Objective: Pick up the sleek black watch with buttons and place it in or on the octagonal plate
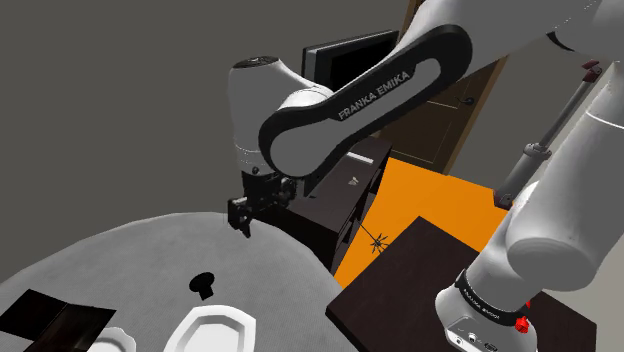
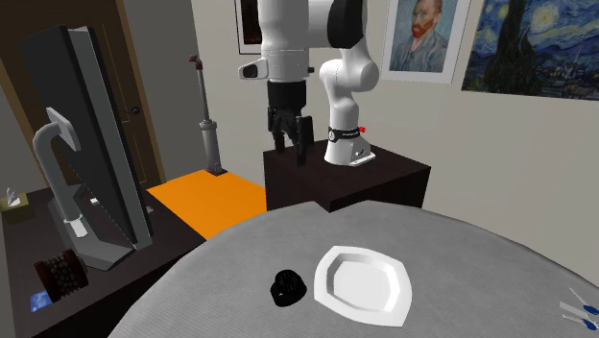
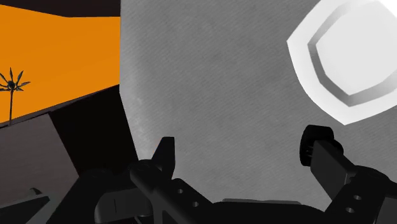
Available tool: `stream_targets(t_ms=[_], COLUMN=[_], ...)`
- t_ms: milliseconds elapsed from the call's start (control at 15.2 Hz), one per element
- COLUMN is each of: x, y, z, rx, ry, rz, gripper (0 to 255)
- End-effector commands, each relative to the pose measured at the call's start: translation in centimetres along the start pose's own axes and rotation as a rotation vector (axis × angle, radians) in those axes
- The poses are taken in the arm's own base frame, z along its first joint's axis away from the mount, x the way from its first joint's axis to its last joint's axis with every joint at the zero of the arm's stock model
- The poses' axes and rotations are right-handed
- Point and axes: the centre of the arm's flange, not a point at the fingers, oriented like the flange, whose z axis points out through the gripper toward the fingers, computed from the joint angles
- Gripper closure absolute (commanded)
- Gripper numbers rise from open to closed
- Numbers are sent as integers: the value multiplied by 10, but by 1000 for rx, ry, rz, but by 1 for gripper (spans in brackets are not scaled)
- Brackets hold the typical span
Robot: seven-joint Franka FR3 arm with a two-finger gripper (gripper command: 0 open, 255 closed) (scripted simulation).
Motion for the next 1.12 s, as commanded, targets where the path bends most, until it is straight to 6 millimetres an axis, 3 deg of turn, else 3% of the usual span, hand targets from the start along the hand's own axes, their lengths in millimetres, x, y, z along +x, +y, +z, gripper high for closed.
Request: stream_targets(t_ms=[0,990,1056], x=[10,83,83], y=[-18,-152,-152], z=[18,150,150], rx=[-5,-46,-46], ry=[4,24,24], rz=[1,3,3], gripper=[0,0,0])
